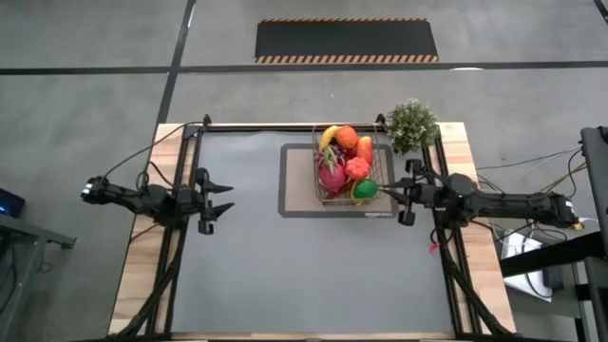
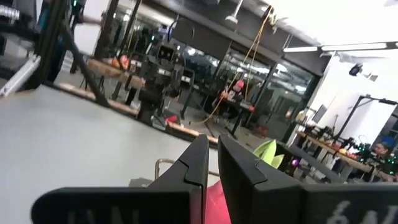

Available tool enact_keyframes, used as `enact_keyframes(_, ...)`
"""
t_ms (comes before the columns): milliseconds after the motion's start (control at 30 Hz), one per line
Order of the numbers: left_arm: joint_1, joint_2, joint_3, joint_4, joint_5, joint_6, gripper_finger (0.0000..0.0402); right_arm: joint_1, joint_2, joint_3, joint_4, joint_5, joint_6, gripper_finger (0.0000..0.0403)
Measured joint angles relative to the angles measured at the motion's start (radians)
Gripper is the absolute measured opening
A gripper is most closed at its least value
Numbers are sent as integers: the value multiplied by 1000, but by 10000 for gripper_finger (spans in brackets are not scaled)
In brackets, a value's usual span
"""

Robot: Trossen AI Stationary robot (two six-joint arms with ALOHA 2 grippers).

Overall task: Build produce basket
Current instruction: Return to Home Position

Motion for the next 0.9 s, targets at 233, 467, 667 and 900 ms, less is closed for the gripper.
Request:
enact_keyframes(233,0,-5,2,24,-21,0,193,8,-155,-14,-66,0,32,27)
enact_keyframes(467,0,0,2,23,-23,0,193,18,-281,-14,-71,-22,12,27)
enact_keyframes(667,0,13,1,22,-23,0,193,18,-274,-14,-70,-118,138,27)
enact_keyframes(900,0,24,1,24,-23,0,193,18,-239,-15,-109,-121,429,27)
